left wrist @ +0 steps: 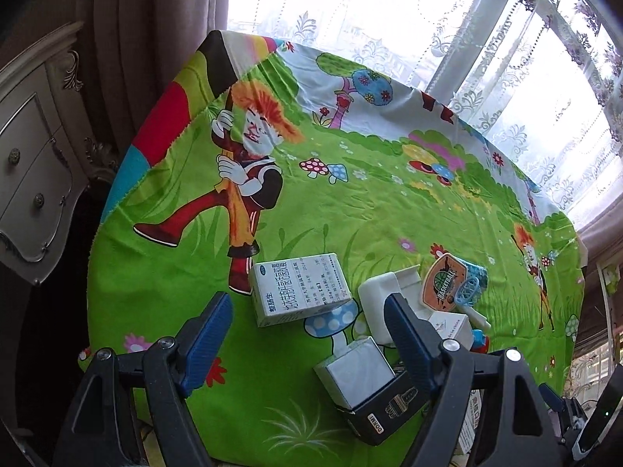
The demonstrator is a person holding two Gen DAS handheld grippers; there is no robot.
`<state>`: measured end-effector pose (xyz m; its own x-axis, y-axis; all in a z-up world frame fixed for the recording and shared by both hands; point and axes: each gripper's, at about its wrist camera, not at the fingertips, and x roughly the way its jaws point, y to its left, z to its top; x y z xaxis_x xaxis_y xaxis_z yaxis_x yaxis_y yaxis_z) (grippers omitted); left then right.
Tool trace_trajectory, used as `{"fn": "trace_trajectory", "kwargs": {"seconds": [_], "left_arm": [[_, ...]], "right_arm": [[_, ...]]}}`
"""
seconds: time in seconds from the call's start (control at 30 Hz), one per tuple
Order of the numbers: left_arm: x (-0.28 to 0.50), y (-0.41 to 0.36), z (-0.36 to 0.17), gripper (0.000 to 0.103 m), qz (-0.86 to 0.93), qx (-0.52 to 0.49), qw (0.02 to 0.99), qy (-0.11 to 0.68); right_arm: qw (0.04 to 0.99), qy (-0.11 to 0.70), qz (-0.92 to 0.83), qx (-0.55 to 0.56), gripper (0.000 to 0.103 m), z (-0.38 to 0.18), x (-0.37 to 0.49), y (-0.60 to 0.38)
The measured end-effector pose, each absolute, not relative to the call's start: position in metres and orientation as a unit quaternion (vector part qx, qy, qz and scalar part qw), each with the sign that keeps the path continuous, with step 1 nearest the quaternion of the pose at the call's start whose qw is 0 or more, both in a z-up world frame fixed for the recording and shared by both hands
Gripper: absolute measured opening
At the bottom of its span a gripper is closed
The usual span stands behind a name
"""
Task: Organize rigid objects
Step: 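Grasp a white medicine box with the left tool while the right tool grasps a large pink-printed white box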
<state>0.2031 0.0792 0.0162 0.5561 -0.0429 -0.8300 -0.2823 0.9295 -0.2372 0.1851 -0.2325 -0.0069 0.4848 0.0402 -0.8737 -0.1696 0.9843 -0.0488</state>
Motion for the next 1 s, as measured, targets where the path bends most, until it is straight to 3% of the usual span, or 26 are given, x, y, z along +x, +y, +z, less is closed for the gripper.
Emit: {"fn": "trace_trajectory", "kwargs": {"seconds": [0.53,0.6,0.67,1.0], "left_arm": [[0.243,0.073,-0.037,0.086,0.122,-0.161,0.826,0.525],[0.244,0.070,-0.042,0.086,0.119,-0.150,0.826,0.529],[0.244,0.069,-0.043,0.077,0.119,-0.140,0.829,0.528],[0.235,0.068,-0.035,0.075,0.119,-0.119,0.846,0.506]], "right_arm": [[0.848,0.522,0.060,-0.063,0.092,-0.026,0.197,-0.235],[0.848,0.522,0.059,-0.066,0.093,-0.026,0.198,-0.234],[0.848,0.522,0.058,-0.071,0.094,-0.027,0.199,-0.232],[0.854,0.515,0.051,-0.058,0.095,-0.024,0.197,-0.239]]}}
